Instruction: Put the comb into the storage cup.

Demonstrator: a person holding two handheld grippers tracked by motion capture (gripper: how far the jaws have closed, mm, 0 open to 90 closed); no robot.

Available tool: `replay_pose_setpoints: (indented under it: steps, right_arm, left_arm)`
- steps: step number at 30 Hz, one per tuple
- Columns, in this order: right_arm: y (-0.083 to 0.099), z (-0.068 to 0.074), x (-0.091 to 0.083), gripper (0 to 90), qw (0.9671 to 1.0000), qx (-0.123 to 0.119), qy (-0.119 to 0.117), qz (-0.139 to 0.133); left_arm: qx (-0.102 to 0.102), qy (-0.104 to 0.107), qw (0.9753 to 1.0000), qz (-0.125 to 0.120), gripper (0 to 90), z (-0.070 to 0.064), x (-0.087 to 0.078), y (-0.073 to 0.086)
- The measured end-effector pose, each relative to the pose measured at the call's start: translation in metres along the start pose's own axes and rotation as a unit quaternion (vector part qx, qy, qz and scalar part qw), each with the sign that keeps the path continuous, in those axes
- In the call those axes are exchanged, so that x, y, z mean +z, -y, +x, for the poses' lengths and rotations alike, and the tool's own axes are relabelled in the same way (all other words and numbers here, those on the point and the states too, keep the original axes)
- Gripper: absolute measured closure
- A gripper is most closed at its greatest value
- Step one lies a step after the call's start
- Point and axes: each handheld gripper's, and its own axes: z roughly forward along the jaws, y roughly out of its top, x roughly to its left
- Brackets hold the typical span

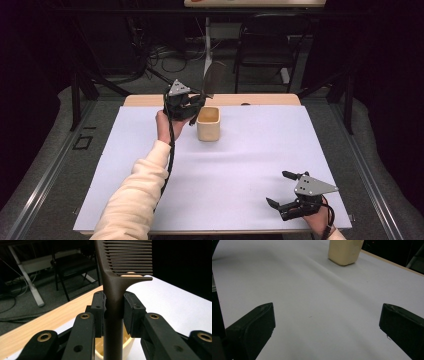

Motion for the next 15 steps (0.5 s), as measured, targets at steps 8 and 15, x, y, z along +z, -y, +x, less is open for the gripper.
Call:
replay_pose_setpoints:
  steps: [8,15]
  right_arm:
    - [0.0000,-0.0002,0.0001,0.0,1.0000,0.000,0.000,-0.001]
    - [0.0000,-0.0002,0.0000,0.0,1.0000,-0.001,0.000,0.000]
  left_arm:
    - [0.001,-0.004,0.9999,-0.016,72.2,-0.0013,0.0034,-0.0035]
    - [0.003,-0.010,0.9996,-0.028,72.2,-0.0021,0.0074,-0.0038]
